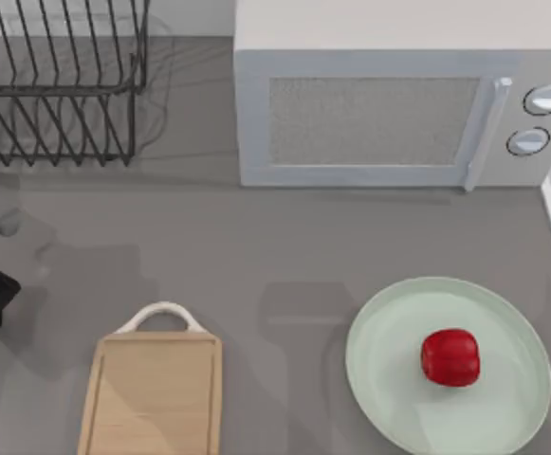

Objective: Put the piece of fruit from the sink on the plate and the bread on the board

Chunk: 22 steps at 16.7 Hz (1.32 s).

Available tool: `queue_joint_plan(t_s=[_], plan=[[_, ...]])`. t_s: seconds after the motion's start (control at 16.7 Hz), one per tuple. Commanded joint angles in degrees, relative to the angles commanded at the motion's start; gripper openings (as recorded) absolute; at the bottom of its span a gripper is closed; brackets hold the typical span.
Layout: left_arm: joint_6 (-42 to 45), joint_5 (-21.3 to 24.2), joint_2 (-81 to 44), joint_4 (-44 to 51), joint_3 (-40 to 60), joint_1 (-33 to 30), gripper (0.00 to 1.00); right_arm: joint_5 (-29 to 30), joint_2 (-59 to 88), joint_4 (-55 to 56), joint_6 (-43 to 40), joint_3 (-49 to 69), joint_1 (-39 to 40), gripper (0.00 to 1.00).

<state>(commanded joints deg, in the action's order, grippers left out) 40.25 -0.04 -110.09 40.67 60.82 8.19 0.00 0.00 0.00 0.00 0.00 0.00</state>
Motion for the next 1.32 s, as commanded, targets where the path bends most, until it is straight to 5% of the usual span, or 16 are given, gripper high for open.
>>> queue_joint_plan(t_s=[0.3, 0.9, 1.32], plan=[[0.0, 0.0, 0.0, 0.0, 0.0, 0.0, 0.0, 0.0, 0.0, 0.0, 0.0, 0.0, 0.0, 1.0], [-0.6, 0.9, 2.2, 2.4, 1.3, -0.1, 0.0, 0.0, 0.0, 0.0, 0.0, 0.0, 0.0, 1.0], [-0.6, 0.9, 7.2, 17.2, 10.5, -0.3, 0.0, 0.0, 0.0, 0.0, 0.0, 0.0, 0.0, 1.0]])
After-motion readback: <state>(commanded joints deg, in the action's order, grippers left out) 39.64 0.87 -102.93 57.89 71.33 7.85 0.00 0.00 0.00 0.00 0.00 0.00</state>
